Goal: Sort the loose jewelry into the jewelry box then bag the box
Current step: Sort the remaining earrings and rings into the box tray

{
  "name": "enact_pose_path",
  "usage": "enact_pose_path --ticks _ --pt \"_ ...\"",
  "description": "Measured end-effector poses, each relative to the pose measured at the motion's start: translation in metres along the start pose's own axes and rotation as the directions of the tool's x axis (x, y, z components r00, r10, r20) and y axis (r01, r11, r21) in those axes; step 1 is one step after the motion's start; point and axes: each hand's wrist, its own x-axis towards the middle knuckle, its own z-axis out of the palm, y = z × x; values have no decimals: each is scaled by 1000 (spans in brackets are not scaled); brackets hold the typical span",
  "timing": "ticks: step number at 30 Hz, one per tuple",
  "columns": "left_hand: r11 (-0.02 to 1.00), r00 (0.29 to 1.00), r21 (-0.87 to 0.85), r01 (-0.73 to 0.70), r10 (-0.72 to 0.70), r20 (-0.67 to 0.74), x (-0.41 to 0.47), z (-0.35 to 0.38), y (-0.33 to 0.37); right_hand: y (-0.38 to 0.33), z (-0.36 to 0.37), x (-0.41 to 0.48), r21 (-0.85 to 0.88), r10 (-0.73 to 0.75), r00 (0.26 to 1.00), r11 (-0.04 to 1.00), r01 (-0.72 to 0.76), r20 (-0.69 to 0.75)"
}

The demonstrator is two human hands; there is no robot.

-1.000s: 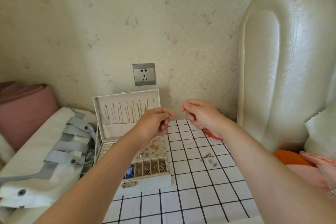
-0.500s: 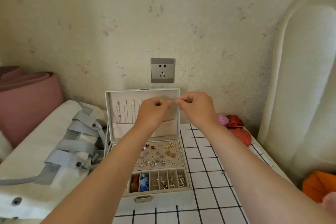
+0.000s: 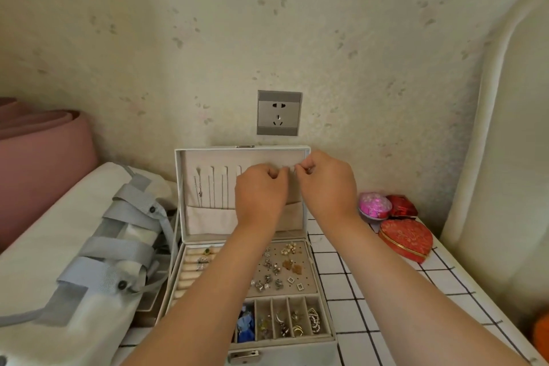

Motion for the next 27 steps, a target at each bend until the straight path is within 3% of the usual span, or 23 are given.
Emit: enact_pose_path --ticks 4,9,11,13,15,17,21,27 --pt "1000 998 24 17 -18 64 2 -2 -5 7 0 -7 -41 -69 994 996 73 87" --pt "1000 917 31 -3 -10 398 2 -14 -1 11 -14 -13 41 -40 927 999 27 374" --pt "1000 886 -7 16 -11 463 1 -21 0 8 -21 -17 106 29 836 989 -104 547" --pt "996 871 -67 62 -21 491 -1 -28 3 5 -27 -24 178 117 714 929 -324 690" --pt "990 844 -109 92 -19 536 -4 -34 5 1 -30 -32 230 160 615 832 -505 772" --pt "996 803 -75 54 1 596 -10 -40 8 -1 -34 -38 227 171 568 796 -561 805" --pt "999 775 -44 3 25 631 -19 -42 12 0 -48 -40 146 168 526 852 -503 833" --pt "998 805 62 -2 -35 593 -35 -35 -2 7 -67 -30 15 177 576 950 -313 798"
